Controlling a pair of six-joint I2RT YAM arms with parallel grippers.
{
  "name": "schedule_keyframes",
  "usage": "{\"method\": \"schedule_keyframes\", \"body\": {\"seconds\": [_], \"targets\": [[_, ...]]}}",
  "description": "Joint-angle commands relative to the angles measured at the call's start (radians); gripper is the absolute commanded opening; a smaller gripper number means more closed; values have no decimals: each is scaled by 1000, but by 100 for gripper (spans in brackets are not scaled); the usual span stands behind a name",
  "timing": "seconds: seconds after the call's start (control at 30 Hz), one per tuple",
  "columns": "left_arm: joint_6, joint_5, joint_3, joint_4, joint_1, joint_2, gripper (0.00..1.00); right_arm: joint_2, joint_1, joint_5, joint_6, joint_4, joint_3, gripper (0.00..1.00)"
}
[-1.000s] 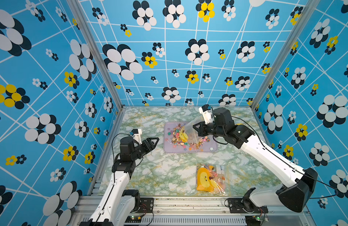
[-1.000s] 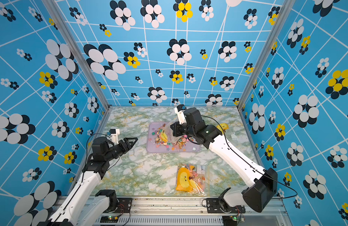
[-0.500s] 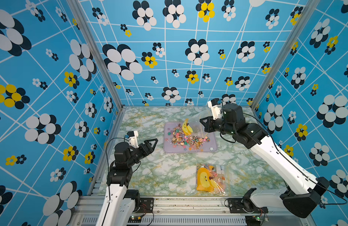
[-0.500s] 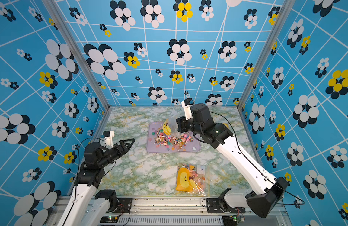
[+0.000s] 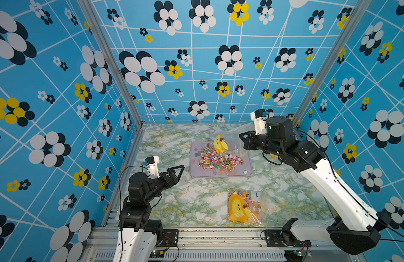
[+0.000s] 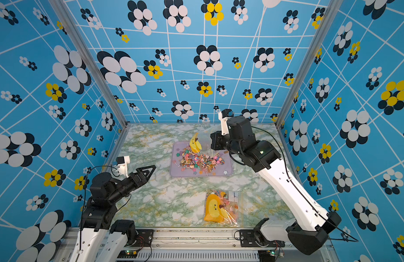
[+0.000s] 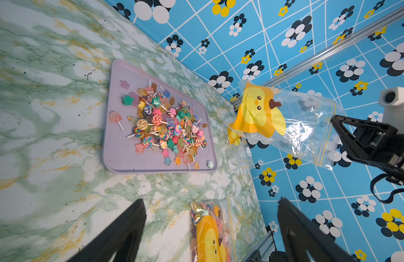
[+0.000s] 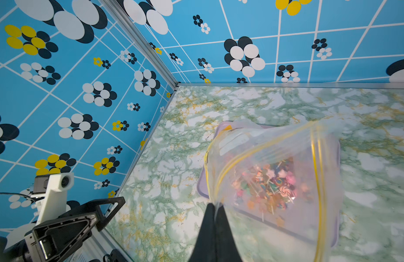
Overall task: Pour candies out of the ziploc bag
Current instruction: Place the ziploc bag in the ziploc bag.
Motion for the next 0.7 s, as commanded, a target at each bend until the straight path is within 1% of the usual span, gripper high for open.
{"method": "schedule_keyframes", "body": {"seconds": [0.0,0.03,0.07,0.27,0.5,0.67], "targets": [[3,-7,43,-43,-8,-26,93,-30,-6,50,5,-62,39,0],[4,-8,47,-50,-9,-32,95,-35,-7,56,4,-69,44,0],[5,-10,49,-55,-8,-40,100,-41,-6,63,1,-76,46,0],[12,-11,60,-70,-11,-56,99,-66,-23,148,-31,-117,64,0],[23,-10,73,-61,-11,-44,99,-20,-73,167,-48,-196,136,0],[27,-6,70,-39,-13,-27,99,7,-152,146,-40,-201,136,0]]}}
